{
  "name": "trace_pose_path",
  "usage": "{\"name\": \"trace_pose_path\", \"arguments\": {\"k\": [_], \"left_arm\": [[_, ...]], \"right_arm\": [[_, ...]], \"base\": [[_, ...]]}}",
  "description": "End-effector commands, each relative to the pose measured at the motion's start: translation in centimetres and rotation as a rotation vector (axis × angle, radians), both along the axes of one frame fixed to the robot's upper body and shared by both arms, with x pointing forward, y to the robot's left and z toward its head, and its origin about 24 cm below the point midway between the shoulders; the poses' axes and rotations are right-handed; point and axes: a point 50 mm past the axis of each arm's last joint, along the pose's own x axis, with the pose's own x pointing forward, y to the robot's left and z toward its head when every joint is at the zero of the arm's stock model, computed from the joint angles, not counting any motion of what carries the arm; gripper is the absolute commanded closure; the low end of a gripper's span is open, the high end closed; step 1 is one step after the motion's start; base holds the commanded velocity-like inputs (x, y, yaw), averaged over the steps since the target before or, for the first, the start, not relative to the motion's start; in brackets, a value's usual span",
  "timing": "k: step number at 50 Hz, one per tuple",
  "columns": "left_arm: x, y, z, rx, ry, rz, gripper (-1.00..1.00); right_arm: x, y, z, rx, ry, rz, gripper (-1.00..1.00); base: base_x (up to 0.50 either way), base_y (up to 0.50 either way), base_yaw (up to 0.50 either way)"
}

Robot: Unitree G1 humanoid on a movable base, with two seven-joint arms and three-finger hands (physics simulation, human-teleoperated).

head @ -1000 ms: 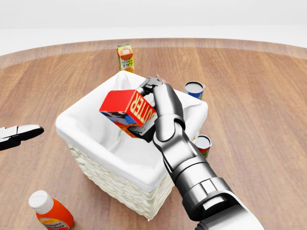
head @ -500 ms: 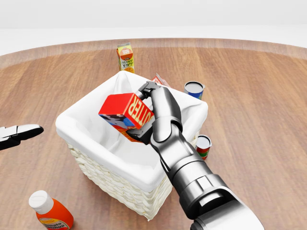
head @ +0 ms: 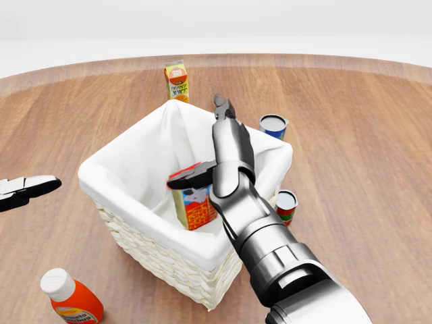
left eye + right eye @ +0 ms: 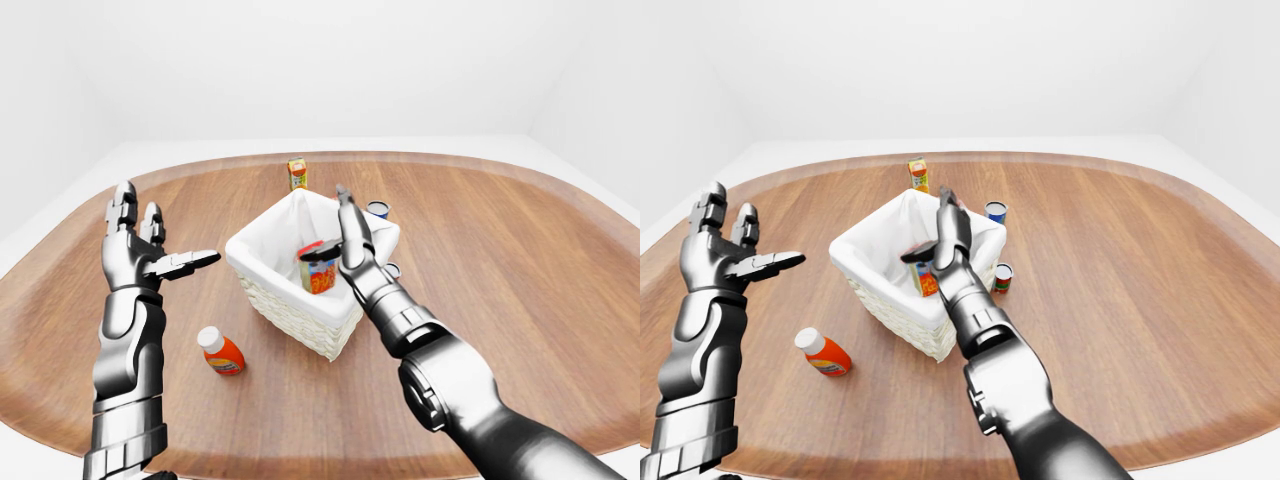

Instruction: Pick up the butter and put it in the basket.

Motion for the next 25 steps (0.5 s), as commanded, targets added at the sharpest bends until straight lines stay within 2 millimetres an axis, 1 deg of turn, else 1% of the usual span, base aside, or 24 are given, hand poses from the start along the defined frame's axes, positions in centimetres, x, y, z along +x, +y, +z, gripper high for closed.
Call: {"name": "trace_pose_path", "arguments": {"k": [1,7,15,20,25], "left_arm": [[0.0,0.0,-0.1,-0.002,0.006,-0.001,-1.0],[0.1,0.0,-0.2,-0.002,0.007,-0.003,-1.0],[0.0,0.0,-0.1,-0.002,0.001,-0.001,-1.0],[0.0,0.0,-0.2,-0.003,0.007,-0.003,-1.0],[0.0,-0.1,-0.4,-0.002,0.013,-0.006,-1.0]], "right_arm": [[0.0,0.2,0.5,0.011,-0.026,-0.002,-1.0],[-0.1,0.3,0.4,0.006,-0.03,-0.001,-1.0],[-0.3,0.6,0.7,0.018,-0.052,0.017,-1.0],[-0.5,0.9,1.3,0.042,-0.091,0.044,-1.0],[-1.2,1.1,2.3,0.082,-0.161,0.076,-1.0]], "base": [[0.0,0.0,0.0],[0.0,0.0,0.0],[0.0,0.0,0.0],[0.0,0.0,0.0],[0.0,0.0,0.0]]}}
